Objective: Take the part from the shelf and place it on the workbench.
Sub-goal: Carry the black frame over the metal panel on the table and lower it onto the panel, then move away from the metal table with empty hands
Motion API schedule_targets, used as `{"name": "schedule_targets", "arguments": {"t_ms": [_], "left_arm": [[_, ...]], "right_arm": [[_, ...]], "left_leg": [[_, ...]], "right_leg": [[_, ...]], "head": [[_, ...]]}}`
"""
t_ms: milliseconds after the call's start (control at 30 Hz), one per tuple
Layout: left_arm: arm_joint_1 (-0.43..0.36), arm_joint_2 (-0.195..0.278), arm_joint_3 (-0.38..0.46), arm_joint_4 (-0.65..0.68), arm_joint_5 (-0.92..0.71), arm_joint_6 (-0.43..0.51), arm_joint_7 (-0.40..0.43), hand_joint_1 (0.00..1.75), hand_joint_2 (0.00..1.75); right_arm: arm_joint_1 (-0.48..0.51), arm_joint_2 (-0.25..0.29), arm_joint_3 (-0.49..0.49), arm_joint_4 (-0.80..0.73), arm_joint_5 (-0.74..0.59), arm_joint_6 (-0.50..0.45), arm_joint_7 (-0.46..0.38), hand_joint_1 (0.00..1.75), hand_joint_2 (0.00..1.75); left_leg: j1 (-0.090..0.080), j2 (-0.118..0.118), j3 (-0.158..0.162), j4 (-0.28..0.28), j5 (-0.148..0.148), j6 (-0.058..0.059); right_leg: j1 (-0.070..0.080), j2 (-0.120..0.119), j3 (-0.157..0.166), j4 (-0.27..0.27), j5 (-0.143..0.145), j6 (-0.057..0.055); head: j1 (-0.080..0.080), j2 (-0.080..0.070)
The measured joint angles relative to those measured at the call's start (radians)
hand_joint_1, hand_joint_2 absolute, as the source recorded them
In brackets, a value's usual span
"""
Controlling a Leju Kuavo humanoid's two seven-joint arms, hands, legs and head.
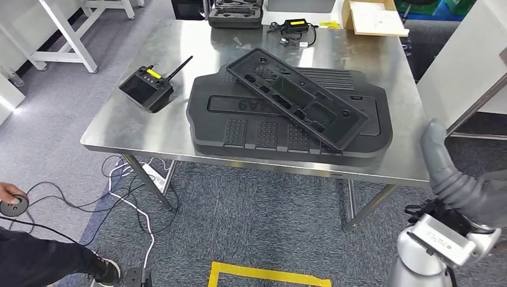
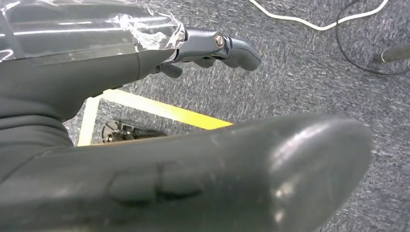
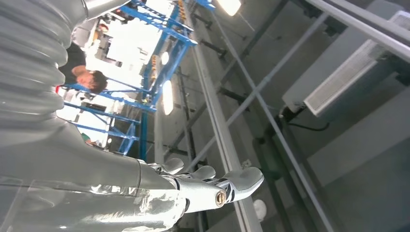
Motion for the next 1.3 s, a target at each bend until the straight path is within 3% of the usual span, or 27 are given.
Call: {"name": "schedule_targets", "arguments": {"t_ms": [67, 100, 133, 167, 233, 267, 300, 333, 367, 400, 467, 533, 600, 633, 700, 767, 800, 833, 867, 933, 1000, 1067, 1133, 1167, 1233, 1267, 1300], "left_arm": [[0.004, -0.001, 0.0, 0.0, 0.006, 0.002, -0.001, 0.0, 0.0], [0.006, -0.001, 0.0, 0.0, 0.008, 0.002, -0.002, 0.0, 0.0], [0.007, -0.001, 0.0, 0.0, 0.01, 0.004, -0.004, 0.0, 0.0], [0.007, -0.002, 0.0, 0.0, 0.011, 0.005, -0.005, 0.0, 0.0], [0.007, -0.002, 0.0, 0.0, 0.012, 0.007, -0.007, 0.0, 0.0], [0.007, -0.002, 0.0, 0.0, 0.012, 0.008, -0.007, 0.0, 0.0], [0.007, -0.002, 0.0, 0.0, 0.012, 0.008, -0.007, 0.0, 0.0], [0.007, -0.002, 0.0, 0.0, 0.013, 0.008, -0.008, 0.0, 0.0], [0.007, -0.002, 0.0, 0.0, 0.014, 0.008, -0.008, 0.0, 0.0], [0.007, -0.002, 0.0, 0.0, 0.016, 0.008, -0.009, 0.0, 0.0], [0.006, -0.002, 0.0, 0.0, 0.02, 0.008, -0.012, 0.0, 0.0], [0.006, -0.003, 0.0, 0.0, 0.022, 0.008, -0.014, 0.0, 0.0], [0.006, -0.003, -0.001, 0.0, 0.022, 0.007, -0.014, 0.0, 0.0], [0.006, -0.003, -0.001, 0.0, 0.022, 0.007, -0.014, 0.0, 0.0], [0.006, -0.003, -0.001, 0.0, 0.022, 0.007, -0.014, 0.0, 0.0], [0.006, -0.003, -0.002, 0.0, 0.022, 0.007, -0.014, 0.0, 0.0], [0.006, -0.003, -0.002, 0.0, 0.022, 0.007, -0.014, 0.0, 0.0], [0.006, -0.003, -0.002, 0.0, 0.023, 0.007, -0.014, 0.0, 0.0], [0.006, -0.003, -0.002, 0.0, 0.023, 0.007, -0.014, 0.0, 0.0], [0.005, -0.003, -0.003, 0.0, 0.023, 0.007, -0.014, 0.0, 0.0], [0.004, -0.003, -0.004, 0.0, 0.023, 0.007, -0.014, 0.0, 0.0], [0.005, -0.003, -0.006, 0.0, 0.024, 0.007, -0.014, 0.0, 0.0], [0.005, -0.003, -0.007, 0.0, 0.025, 0.007, -0.014, 0.0, 0.0], [0.004, -0.003, -0.007, 0.0, 0.025, 0.007, -0.013, 0.0, 0.0], [0.003, -0.003, -0.007, 0.0, 0.026, 0.007, -0.013, 0.0, 0.0], [0.003, -0.003, -0.007, 0.0, 0.026, 0.007, -0.013, 0.0, 0.0], [0.003, -0.003, -0.007, 0.0, 0.026, 0.007, -0.013, 0.0, 0.0]], "right_arm": [[0.0, 0.004, -0.001, 0.001, -0.006, 0.0, -0.004, 0.0, 1.75], [0.0, 0.005, -0.001, 0.002, -0.008, 0.0, -0.006, 0.0, 1.75], [0.0, 0.005, -0.002, 0.003, -0.01, 0.0, -0.007, 0.0, 1.75], [-0.001, 0.005, -0.002, 0.003, -0.011, 0.0, -0.008, 0.0, 1.75], [0.0, 0.006, -0.003, 0.005, -0.012, 0.0, -0.006, 0.0, 1.75], [0.0, 0.006, -0.003, 0.006, -0.013, 0.0, -0.004, 0.0, 1.75], [0.0, 0.006, -0.003, 0.006, -0.013, 0.0, 0.0, 0.0, 1.75], [0.001, 0.006, -0.003, 0.007, -0.014, 0.0, 0.003, 0.0, 1.75], [0.001, 0.006, -0.003, 0.008, -0.015, 0.0, 0.005, 0.0, 1.75], [0.0, 0.006, -0.003, 0.008, -0.016, 0.0, 0.007, 0.0, 1.75], [-0.001, 0.006, -0.003, 0.008, -0.021, 0.0, 0.007, 0.0, 1.75], [-0.002, 0.007, -0.003, 0.008, -0.024, 0.0, 0.007, 0.0, 1.75], [-0.001, 0.008, -0.003, 0.008, -0.022, 0.0, 0.009, 0.0, 1.75], [-0.001, 0.009, -0.003, 0.008, -0.02, 0.0, 0.013, 0.0, 1.75], [0.0, 0.012, -0.003, 0.008, -0.016, 0.0, 0.024, 0.0, 1.75], [0.001, 0.012, -0.003, 0.008, -0.014, 0.0, 0.037, 0.0, 1.75], [0.002, 0.012, -0.003, 0.008, -0.013, 0.0, 0.042, 0.0, 1.75], [0.003, 0.012, -0.003, 0.008, -0.013, 0.0, 0.047, 0.0, 1.75], [0.005, 0.012, -0.003, 0.008, -0.013, 0.0, 0.049, 0.0, 1.75], [0.006, 0.012, -0.003, 0.007, -0.014, -0.001, 0.052, 0.0, 0.87], [0.005, 0.012, -0.003, 0.003, -0.015, -0.001, 0.056, 0.0, 0.0], [0.005, 0.012, -0.003, 0.002, -0.014, -0.001, 0.059, 0.0, 0.0], [0.006, 0.012, -0.003, 0.002, -0.013, -0.002, 0.063, 0.0, 0.0], [0.006, 0.012, -0.003, 0.001, -0.013, -0.001, 0.065, 0.0, 0.0], [0.008, 0.011, -0.003, 0.0, -0.013, -0.001, 0.071, 0.0, 0.0], [0.009, 0.011, -0.003, 0.0, -0.013, -0.001, 0.074, 0.0, 0.0], [0.011, 0.011, -0.003, 0.0, -0.013, -0.001, 0.075, 0.0, 0.0]], "left_leg": [[-0.002, 0.001, -0.004, -0.017, 0.006, 0.014], [-0.001, 0.003, -0.013, -0.02, 0.015, 0.021], [0.0, 0.006, -0.024, -0.022, 0.025, 0.031], [0.001, 0.009, -0.038, -0.025, 0.036, 0.04], [-0.003, 0.011, -0.067, -0.023, 0.057, 0.05], [-0.006, 0.011, -0.082, -0.021, 0.067, 0.052], [-0.008, 0.011, -0.098, -0.018, 0.077, 0.052], [-0.011, 0.012, -0.113, -0.014, 0.086, 0.052], [-0.012, 0.012, -0.127, -0.008, 0.094, 0.051], [-0.013, 0.011, -0.139, -0.002, 0.101, 0.05], [-0.016, 0.011, -0.157, 0.011, 0.114, 0.043], [-0.015, 0.011, -0.167, 0.015, 0.13, 0.033], [-0.015, 0.009, -0.174, 0.016, 0.136, 0.021], [-0.015, 0.007, -0.182, 0.033, 0.117, 0.015], [-0.01, 0.003, -0.21, 0.118, 0.032, 0.004], [-0.002, 0.003, -0.238, 0.239, -0.043, -0.007], [0.001, 0.003, -0.239, 0.279, -0.05, -0.011], [0.004, 0.003, -0.225, 0.287, -0.037, -0.014], [0.007, 0.003, -0.193, 0.259, -0.01, -0.017], [0.012, 0.002, -0.102, 0.131, 0.027, -0.021], [0.01, -0.003, -0.043, 0.028, 0.021, -0.018], [0.005, -0.005, -0.037, 0.002, 0.016, -0.007], [0.007, 0.0, -0.045, -0.005, 0.027, 0.01], [0.008, 0.002, -0.052, -0.009, 0.034, 0.021], [0.005, 0.006, -0.072, -0.009, 0.048, 0.039], [0.002, 0.008, -0.084, -0.006, 0.055, 0.044], [0.0, 0.009, -0.095, -0.002, 0.06, 0.046]], "right_leg": [[-0.001, 0.0, -0.004, -0.003, 0.015, 0.015], [-0.002, 0.001, -0.009, 0.002, 0.008, 0.021], [-0.003, 0.003, -0.019, 0.021, -0.016, 0.025], [-0.004, 0.004, -0.033, 0.058, -0.058, 0.028], [-0.006, 0.005, -0.063, 0.182, -0.159, 0.033], [-0.006, 0.005, -0.071, 0.242, -0.186, 0.035], [-0.006, 0.005, -0.067, 0.28, -0.188, 0.034], [-0.005, 0.005, -0.049, 0.287, -0.169, 0.032], [-0.004, 0.005, -0.013, 0.255, -0.139, 0.028], [-0.002, 0.005, 0.038, 0.194, -0.116, 0.022], [0.005, 0.005, 0.139, 0.042, -0.117, 0.011], [0.012, 0.005, 0.179, -0.035, -0.136, 0.005], [0.008, 0.003, 0.171, -0.049, -0.123, -0.005], [0.004, 0.001, 0.163, -0.053, -0.111, -0.013], [-0.001, -0.003, 0.141, -0.054, -0.09, -0.024], [-0.001, -0.004, 0.111, -0.047, -0.072, -0.026], [-0.002, -0.004, 0.094, -0.041, -0.064, -0.024], [-0.004, -0.004, 0.078, -0.035, -0.057, -0.021], [-0.006, -0.004, 0.063, -0.028, -0.051, -0.017], [-0.008, -0.004, 0.039, -0.013, -0.042, -0.007], [-0.007, -0.004, 0.025, -0.005, -0.032, 0.004], [-0.006, -0.004, 0.021, -0.005, -0.019, 0.018], [-0.008, -0.003, 0.013, 0.007, -0.034, 0.03], [-0.009, -0.002, 0.001, 0.037, -0.064, 0.034], [-0.009, 0.001, -0.037, 0.155, -0.156, 0.037], [-0.009, 0.001, -0.054, 0.222, -0.192, 0.038], [-0.009, 0.002, -0.062, 0.27, -0.21, 0.038]], "head": [[0.004, 0.0], [0.007, 0.0], [0.013, 0.0], [0.02, 0.0], [0.036, 0.0], [0.042, 0.0], [0.046, 0.0], [0.049, 0.0], [0.052, 0.0], [0.055, 0.0], [0.058, 0.0], [0.057, 0.0], [0.057, 0.0], [0.054, 0.0], [0.042, 0.0], [0.03, 0.0], [0.027, 0.0], [0.024, 0.0], [0.021, 0.0], [0.014, 0.0], [0.01, 0.0], [0.013, 0.0], [0.02, 0.0], [0.027, 0.0], [0.044, 0.0], [0.05, 0.0], [0.054, 0.0]]}}
